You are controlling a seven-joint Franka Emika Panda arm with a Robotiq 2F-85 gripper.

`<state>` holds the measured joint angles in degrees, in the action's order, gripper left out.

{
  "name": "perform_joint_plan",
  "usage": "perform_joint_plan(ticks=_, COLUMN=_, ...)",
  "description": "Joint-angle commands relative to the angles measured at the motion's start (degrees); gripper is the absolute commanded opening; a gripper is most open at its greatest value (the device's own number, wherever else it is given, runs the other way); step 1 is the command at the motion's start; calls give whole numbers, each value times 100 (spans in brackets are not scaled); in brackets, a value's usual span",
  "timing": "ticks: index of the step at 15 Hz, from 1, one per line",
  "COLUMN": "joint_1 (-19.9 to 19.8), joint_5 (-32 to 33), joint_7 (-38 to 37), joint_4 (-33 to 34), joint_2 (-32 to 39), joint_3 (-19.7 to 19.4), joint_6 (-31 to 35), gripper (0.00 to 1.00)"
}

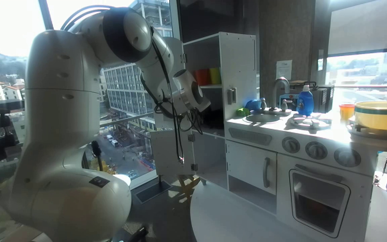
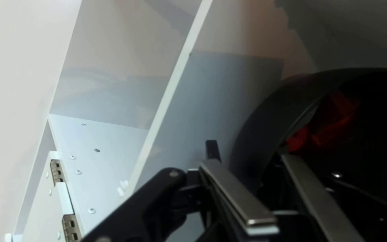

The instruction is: Close the cabinet door in the middle, open the left lower cabinet door, remove the black bowl from the middle cabinet to the, put it in the lower cabinet and close the door

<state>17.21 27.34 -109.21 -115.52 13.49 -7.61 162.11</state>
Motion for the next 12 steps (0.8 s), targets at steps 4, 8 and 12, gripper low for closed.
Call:
perform_joint_plan(ticks=4, joint_1=-106, joint_5=-504, joint_7=396, joint_4=-26, joint_2=-139, joint_3=151, joint_6=-81, gripper=12)
perform_joint_plan(ticks=8, joint_1=-160, joint_5=-807, joint_7=794, joint_4=-100, joint_2=-283, joint_3=191, joint_6=-219, gripper=14)
perform_joint_plan(ticks=12, joint_1=-325, joint_5=-902, joint_7=1154, joint_4=-156, joint_2=-525, joint_3=308, joint_6=-514, gripper=14)
